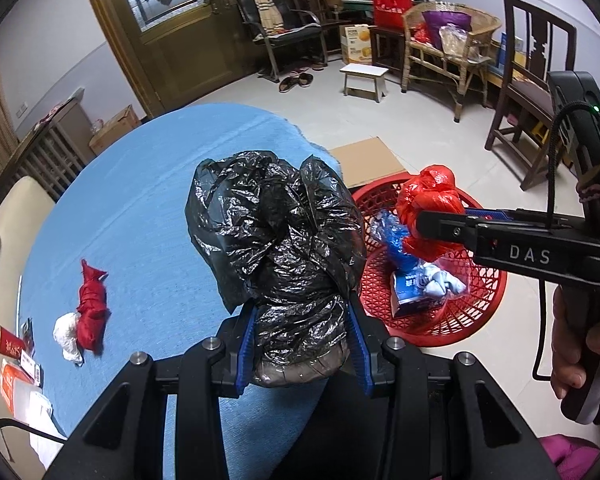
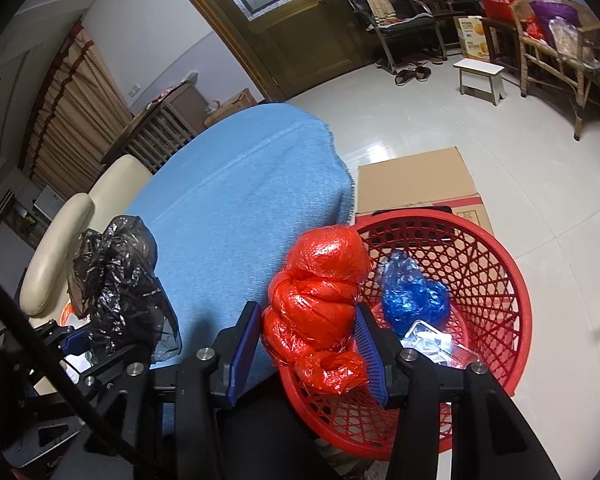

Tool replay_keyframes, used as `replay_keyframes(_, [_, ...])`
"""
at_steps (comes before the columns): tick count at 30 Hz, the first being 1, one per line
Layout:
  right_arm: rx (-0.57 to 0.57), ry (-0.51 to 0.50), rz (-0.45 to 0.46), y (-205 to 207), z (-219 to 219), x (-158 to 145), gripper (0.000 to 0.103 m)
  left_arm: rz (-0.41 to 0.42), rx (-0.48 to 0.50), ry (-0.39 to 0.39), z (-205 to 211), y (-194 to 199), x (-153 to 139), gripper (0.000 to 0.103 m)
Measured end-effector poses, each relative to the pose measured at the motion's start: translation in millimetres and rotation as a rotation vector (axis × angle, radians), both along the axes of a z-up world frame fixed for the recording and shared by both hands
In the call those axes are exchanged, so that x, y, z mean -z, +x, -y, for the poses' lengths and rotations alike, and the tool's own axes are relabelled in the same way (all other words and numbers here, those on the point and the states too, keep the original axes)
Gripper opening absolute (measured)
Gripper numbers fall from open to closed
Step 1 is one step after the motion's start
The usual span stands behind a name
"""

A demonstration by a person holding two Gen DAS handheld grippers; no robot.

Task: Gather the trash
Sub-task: 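Carry both held bags over the red basket beside the table, then open both tools to drop the red and black bags into the basket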

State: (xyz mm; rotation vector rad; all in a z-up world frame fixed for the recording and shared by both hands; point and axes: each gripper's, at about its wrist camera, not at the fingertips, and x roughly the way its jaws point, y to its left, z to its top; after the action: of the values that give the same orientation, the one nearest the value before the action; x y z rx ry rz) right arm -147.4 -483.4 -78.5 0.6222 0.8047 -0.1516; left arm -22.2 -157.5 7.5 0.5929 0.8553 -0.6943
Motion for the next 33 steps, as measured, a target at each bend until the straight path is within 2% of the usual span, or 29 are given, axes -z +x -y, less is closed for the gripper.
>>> replay_keyframes(15, [0.05, -0.001, -0.022, -15, 15, 2, 0.05, -0.063, 0.087, 0.01, 9, 10, -3, 0.042])
replay_keyframes(23, [0.109, 0.003, -0.061, -30, 36, 10, 0.051, -0.15, 0.183, 0.021, 14, 12, 4, 0.042])
replay_keyframes(28, [0.124, 0.01, -0.077, -35, 42, 15, 0.051, -0.167, 0.238, 0.033, 20, 3, 5, 0.042])
replay_keyframes(33, [0.128, 0.019, -0.088, -38, 44, 20, 0.052, -0.201, 0.25, 0.017, 27, 5, 7, 0.042])
